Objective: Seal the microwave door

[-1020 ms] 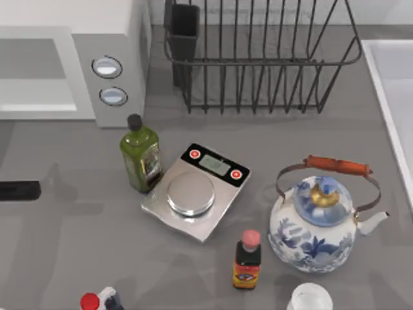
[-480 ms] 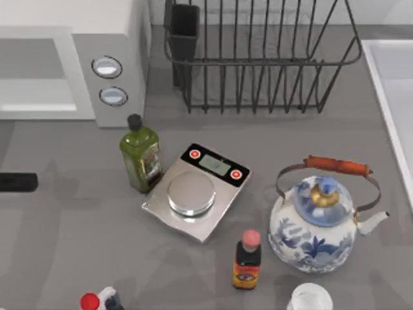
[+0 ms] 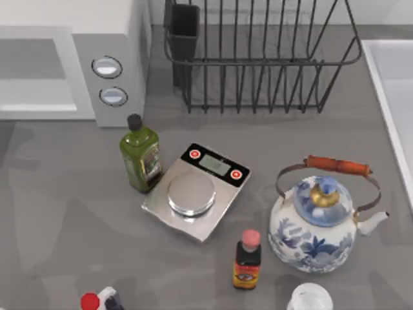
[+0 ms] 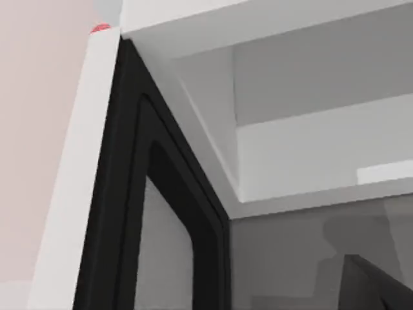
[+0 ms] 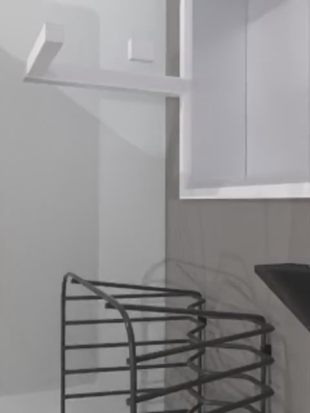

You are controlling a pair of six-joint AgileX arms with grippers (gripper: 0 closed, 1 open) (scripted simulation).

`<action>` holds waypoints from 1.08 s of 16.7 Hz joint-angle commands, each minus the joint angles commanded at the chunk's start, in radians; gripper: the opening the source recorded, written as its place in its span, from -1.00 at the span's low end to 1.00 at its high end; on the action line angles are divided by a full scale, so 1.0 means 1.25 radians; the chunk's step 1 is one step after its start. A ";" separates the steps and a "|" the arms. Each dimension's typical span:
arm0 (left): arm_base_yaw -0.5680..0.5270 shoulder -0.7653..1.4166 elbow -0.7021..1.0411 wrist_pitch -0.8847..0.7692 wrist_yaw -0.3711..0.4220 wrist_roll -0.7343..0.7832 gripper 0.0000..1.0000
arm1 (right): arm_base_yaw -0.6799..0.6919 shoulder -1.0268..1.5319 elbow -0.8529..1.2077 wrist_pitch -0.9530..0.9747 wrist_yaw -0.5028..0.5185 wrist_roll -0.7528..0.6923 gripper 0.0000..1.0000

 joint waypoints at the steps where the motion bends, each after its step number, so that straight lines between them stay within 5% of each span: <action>1: 0.065 0.071 0.064 -0.052 0.045 0.045 -1.00 | 0.000 0.000 0.000 0.000 0.000 0.000 1.00; 6: 0.370 0.377 0.348 -0.298 0.255 0.249 -1.00 | 0.000 0.000 0.000 0.000 0.000 0.000 1.00; 10: 0.528 0.517 0.491 -0.435 0.373 0.358 -1.00 | 0.000 0.000 0.000 0.000 0.000 0.000 1.00; 18: 0.563 0.545 0.523 -0.467 0.403 0.385 -1.00 | 0.000 0.000 0.000 0.000 0.000 0.000 1.00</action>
